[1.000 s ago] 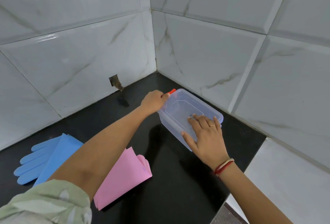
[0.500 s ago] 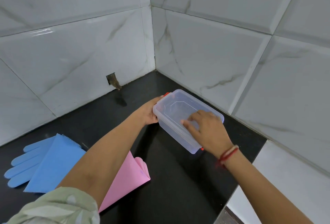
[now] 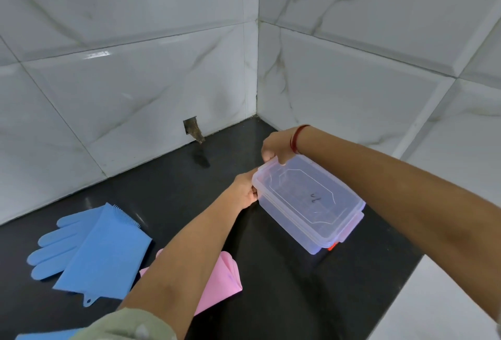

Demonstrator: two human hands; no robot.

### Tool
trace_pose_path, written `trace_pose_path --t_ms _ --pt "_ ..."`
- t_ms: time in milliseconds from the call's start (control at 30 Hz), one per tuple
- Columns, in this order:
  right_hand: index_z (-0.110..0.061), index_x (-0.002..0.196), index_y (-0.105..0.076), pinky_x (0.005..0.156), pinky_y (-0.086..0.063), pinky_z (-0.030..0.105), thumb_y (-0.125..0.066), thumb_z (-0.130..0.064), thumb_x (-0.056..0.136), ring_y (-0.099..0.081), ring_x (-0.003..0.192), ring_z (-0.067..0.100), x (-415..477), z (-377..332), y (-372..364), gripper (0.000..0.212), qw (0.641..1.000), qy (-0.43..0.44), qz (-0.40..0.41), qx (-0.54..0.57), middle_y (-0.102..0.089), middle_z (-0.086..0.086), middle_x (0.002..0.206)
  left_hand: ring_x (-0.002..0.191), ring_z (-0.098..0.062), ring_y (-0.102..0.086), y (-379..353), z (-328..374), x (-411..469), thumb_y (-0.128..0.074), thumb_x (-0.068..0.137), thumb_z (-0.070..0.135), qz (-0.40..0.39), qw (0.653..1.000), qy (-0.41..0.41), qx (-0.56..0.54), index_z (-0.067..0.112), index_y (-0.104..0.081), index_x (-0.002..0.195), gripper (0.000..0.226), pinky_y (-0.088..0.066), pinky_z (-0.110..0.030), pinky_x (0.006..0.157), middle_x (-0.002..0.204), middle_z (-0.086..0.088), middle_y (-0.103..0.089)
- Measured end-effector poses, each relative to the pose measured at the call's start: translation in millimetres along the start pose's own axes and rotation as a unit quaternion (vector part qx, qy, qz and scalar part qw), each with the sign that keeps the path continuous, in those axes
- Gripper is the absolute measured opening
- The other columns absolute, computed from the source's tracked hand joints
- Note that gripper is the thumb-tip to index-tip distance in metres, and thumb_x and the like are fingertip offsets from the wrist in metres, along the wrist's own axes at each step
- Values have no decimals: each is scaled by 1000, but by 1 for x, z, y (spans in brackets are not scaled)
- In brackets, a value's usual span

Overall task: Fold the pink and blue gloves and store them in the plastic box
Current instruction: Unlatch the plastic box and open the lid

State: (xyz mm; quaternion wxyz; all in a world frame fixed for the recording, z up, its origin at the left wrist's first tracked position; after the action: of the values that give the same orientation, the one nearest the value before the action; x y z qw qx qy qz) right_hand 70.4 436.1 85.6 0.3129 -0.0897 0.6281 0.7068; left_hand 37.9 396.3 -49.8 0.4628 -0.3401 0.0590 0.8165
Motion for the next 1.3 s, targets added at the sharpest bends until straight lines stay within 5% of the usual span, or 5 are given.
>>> trace_pose_path --t_ms 300,500,767,1000,1300 --pt "-4 119 -58 78 -45 26 -52 0 89 -57 88 23 3 -5 -1 31 999 0 3 -36 -64 14 111 85 -29 -70 1 -2 11 -81 71 28 33 999 19 -13 6 -74 96 34 -59 -37 73 93 -15 -73" --pt "-7 115 -55 69 -40 24 -53 -5 90 -49 79 18 -7 -8 -5 25 993 26 50 -104 -60 12 107 79 -29 -71 1 -5 15 -83 70 24 25 999 28 -21 9 -75 95 31 -56 -32 53 95 -15 -73" --pt "-7 117 -52 71 -38 22 -54 -3 89 -46 77 16 -20 -7 -9 28 990 40 88 -103 -57 11 111 87 -26 -70 1 -4 13 -76 78 21 46 998 35 22 13 -73 102 25 -59 -38 77 96 -13 -73" --pt "-8 119 -50 69 -41 23 -50 -1 90 -47 75 16 -33 -2 1 30 987 33 131 -85 -55 9 111 72 -26 -65 4 1 4 -66 86 11 50 999 12 -2 4 -70 105 21 -57 -38 75 85 -14 -68" --pt "-4 112 -58 79 -52 40 -55 -10 88 -62 90 32 -187 31 34 25 921 -6 386 -44 -61 14 106 88 -26 -70 -1 2 16 -87 58 38 0 999 -12 45 13 -72 94 46 -59 -41 77 98 -12 -72"
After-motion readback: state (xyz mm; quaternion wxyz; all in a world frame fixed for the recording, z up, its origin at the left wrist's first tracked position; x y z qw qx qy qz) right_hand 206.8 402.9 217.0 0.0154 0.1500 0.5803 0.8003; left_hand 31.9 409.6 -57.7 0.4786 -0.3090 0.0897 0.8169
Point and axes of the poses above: each hand's wrist, its own x-axis towards the middle knuckle, its own y-axis out of the back of the hand, z = x × y, the point moved 10 cm from there along x, towards the middle knuckle
